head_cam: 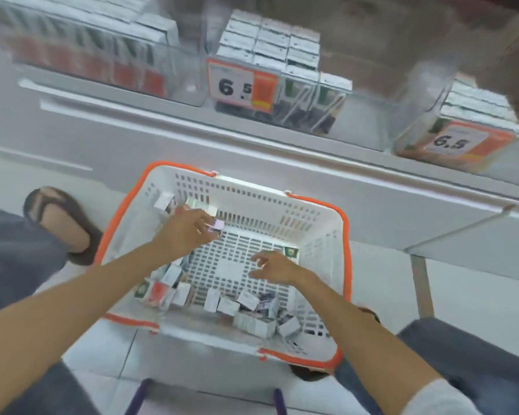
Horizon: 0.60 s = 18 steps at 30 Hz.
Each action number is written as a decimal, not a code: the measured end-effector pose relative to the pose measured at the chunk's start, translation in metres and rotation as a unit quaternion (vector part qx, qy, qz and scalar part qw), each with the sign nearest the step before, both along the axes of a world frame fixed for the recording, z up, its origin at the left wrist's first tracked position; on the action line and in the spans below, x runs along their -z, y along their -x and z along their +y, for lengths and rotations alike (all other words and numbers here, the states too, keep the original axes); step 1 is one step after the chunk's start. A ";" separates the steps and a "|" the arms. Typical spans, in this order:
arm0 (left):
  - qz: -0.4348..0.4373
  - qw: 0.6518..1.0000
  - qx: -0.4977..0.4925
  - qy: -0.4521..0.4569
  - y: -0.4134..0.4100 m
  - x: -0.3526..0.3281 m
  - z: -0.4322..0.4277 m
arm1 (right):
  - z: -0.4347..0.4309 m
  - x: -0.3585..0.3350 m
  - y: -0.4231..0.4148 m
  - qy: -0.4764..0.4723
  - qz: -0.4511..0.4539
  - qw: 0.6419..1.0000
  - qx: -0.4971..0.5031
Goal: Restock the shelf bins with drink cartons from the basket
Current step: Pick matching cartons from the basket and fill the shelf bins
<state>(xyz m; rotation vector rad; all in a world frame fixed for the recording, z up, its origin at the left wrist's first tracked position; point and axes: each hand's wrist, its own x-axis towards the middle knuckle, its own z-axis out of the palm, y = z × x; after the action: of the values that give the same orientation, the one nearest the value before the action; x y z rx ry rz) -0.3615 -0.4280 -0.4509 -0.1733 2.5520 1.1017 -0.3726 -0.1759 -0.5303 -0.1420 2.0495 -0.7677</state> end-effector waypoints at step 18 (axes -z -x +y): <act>-0.265 0.935 -0.007 -0.236 -0.013 0.099 0.033 | 0.003 0.020 0.045 0.189 -0.054 0.951 0.237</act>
<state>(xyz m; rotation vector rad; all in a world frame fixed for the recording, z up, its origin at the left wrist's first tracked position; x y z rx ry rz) -0.3481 -0.3953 -0.5501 -0.3143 1.7669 1.4101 -0.4173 -0.1726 -0.5503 0.1854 1.8296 -1.4326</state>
